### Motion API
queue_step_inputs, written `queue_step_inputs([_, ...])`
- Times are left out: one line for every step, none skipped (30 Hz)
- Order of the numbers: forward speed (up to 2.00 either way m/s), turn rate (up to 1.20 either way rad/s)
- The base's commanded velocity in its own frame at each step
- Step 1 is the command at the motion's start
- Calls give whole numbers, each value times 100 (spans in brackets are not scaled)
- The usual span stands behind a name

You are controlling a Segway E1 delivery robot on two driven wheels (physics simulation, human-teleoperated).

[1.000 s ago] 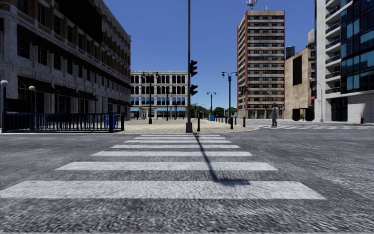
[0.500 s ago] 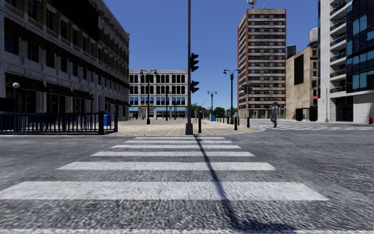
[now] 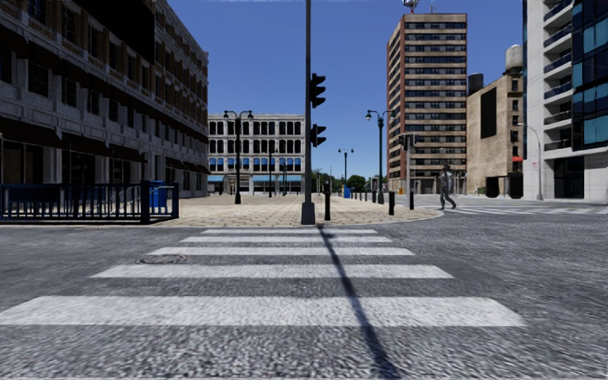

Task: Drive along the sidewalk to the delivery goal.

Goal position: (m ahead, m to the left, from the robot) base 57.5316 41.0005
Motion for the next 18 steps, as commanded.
queue_step_inputs([200, 44])
queue_step_inputs([200, 44])
queue_step_inputs([200, 55])
queue_step_inputs([200, 58])
queue_step_inputs([200, 59])
queue_step_inputs([200, 56])
queue_step_inputs([200, 42])
queue_step_inputs([200, 42])
queue_step_inputs([200, 20])
queue_step_inputs([200, 8])
queue_step_inputs([200, 4])
queue_step_inputs([200, 1])
queue_step_inputs([200, 0])
queue_step_inputs([200, 0])
queue_step_inputs([200, 0])
queue_step_inputs([200, 0])
queue_step_inputs([200, 0])
queue_step_inputs([200, 0])
